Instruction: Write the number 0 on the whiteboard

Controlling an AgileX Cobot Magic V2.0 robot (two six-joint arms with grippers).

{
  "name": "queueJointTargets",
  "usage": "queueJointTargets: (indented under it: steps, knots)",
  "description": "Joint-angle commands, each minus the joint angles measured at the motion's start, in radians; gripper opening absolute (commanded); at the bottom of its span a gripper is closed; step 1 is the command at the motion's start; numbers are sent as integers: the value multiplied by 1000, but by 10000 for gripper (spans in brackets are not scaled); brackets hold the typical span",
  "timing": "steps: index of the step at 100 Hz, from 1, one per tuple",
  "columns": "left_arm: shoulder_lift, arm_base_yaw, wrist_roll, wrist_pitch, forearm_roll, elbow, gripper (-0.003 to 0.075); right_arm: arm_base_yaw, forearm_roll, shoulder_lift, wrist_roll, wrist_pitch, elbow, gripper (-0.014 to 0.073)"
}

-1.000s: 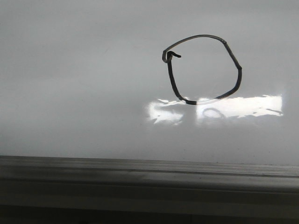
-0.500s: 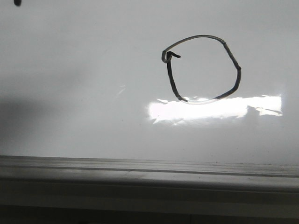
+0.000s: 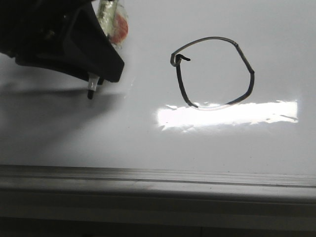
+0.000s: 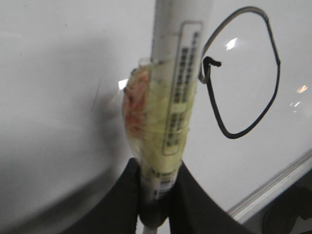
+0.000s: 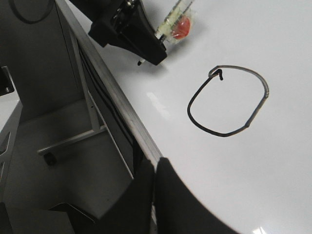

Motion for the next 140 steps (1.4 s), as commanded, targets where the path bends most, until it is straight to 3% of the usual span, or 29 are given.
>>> queueJointTargets:
  steps: [1,55,64,82,89,140]
  knots:
    - [5,1,-9,-77,-12,-27,-20,-8,3,2,4,-93,-23,-48]
    - [73,1,-10,-95,-23,-27,-13,-8,30,2,5,-129,-23,-48]
    - [73,1,-10,-94,-23,-27,57,-8,32,2,5,-129,-23,-48]
    - [73,1,-10,-92,-25,-27,343,-8,38,2,5,-129,-23,-48]
    - [73,1,-10,-92,-25,-27,395,-8,38,2,5,-129,-23,-48]
    - [73,1,-10,-73,-9,-27,416,-8,38,2,5,-129,-23,-48]
